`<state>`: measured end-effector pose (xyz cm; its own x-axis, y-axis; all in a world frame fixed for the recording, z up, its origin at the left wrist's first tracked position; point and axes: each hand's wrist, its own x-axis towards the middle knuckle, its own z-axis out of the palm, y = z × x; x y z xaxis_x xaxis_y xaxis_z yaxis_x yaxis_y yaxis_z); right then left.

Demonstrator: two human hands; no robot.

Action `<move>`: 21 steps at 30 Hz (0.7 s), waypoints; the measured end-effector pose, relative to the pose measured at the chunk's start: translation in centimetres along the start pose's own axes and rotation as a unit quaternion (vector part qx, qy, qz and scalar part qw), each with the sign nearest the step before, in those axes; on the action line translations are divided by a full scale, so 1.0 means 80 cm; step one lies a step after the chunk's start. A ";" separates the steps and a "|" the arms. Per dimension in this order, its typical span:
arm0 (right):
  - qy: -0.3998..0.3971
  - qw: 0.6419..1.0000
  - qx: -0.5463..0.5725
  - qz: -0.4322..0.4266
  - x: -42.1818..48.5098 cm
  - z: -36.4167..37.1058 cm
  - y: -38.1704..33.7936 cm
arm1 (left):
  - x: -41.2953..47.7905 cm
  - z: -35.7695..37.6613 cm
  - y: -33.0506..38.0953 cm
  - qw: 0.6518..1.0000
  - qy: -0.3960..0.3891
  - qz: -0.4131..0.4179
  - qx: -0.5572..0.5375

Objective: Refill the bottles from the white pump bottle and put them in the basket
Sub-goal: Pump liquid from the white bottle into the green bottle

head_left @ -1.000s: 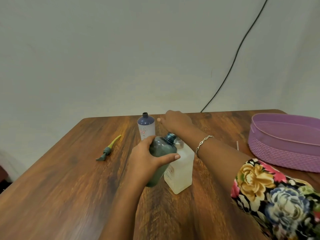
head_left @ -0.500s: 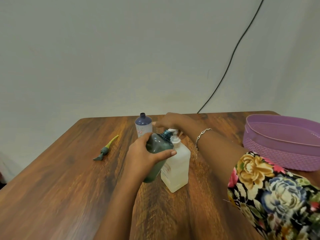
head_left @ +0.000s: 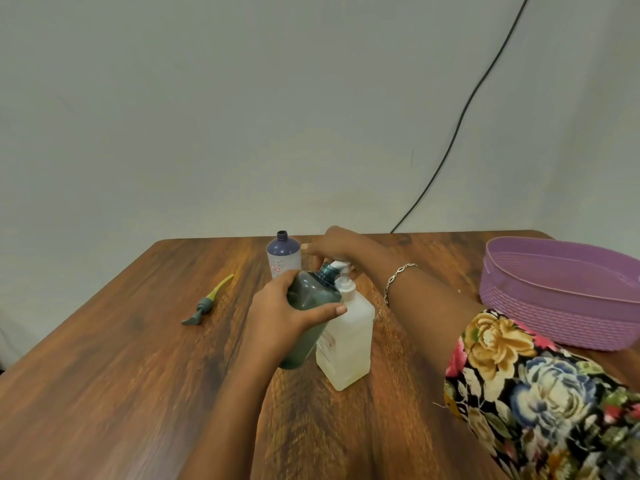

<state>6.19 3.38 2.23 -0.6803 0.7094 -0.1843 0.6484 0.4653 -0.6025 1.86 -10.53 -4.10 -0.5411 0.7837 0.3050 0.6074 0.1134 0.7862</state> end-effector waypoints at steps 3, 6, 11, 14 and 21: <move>0.003 0.998 -0.065 -0.002 0.002 -0.001 -0.007 | 0.001 -0.003 0.003 1.000 0.016 0.009 0.015; 0.054 0.992 -0.117 -0.001 0.015 0.004 -0.006 | 0.003 -0.006 0.003 1.000 0.021 0.011 0.011; 0.076 0.987 -0.143 0.016 0.019 0.020 0.006 | -0.002 -0.001 -0.006 1.000 0.007 0.000 0.010; 0.093 0.986 -0.138 0.010 0.015 0.023 0.010 | -0.001 0.001 -0.009 1.000 0.007 -0.005 0.015; 0.000 0.999 0.008 0.032 0.006 0.000 -0.006 | 0.002 -0.002 -0.002 1.000 0.003 -0.001 -0.008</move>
<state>5.55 3.53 2.39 -0.6378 0.7372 -0.2231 0.6849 0.4104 -0.6021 1.59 -10.49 -4.06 -0.5458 0.7794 0.3075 0.5975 0.1047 0.7950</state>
